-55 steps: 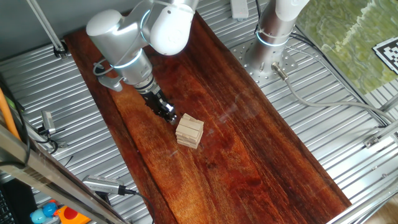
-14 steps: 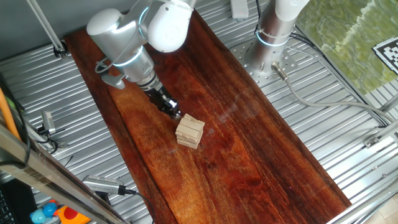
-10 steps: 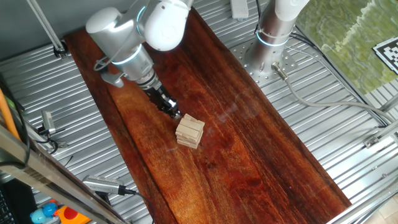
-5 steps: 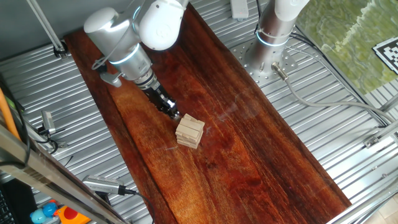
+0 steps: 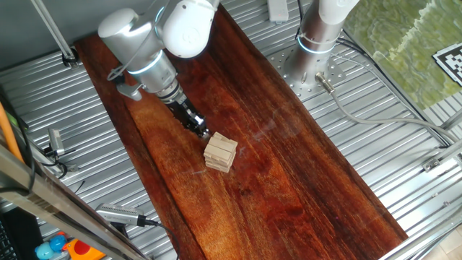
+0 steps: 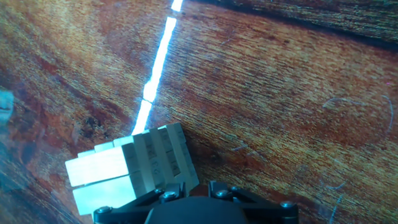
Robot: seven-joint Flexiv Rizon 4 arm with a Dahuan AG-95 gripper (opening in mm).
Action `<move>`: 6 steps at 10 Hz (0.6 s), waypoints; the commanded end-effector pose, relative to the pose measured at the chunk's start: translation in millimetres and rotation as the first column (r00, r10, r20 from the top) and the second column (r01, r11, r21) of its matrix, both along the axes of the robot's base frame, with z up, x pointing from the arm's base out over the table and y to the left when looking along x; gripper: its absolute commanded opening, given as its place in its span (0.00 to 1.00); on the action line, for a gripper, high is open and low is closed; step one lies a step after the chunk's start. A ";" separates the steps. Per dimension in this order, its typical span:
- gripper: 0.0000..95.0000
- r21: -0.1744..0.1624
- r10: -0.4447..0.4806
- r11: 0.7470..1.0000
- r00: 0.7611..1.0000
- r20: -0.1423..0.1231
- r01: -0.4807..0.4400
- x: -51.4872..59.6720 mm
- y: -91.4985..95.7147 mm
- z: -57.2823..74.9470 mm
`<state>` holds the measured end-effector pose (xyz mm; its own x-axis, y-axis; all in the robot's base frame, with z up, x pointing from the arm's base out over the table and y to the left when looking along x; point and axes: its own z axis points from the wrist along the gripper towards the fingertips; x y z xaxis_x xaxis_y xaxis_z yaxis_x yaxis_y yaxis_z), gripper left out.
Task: Play Jenga
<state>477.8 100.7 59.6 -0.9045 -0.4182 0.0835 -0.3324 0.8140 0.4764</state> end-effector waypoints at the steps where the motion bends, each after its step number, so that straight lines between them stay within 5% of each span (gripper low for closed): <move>1: 0.20 -0.002 0.003 1.000 1.000 0.001 -0.003 0.4 0.0 0.1; 6: 0.20 0.019 -0.006 1.000 1.000 -0.005 0.007 0.8 -0.8 0.8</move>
<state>478.3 99.4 60.6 -0.9070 -0.4136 0.0795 -0.3253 0.8078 0.4916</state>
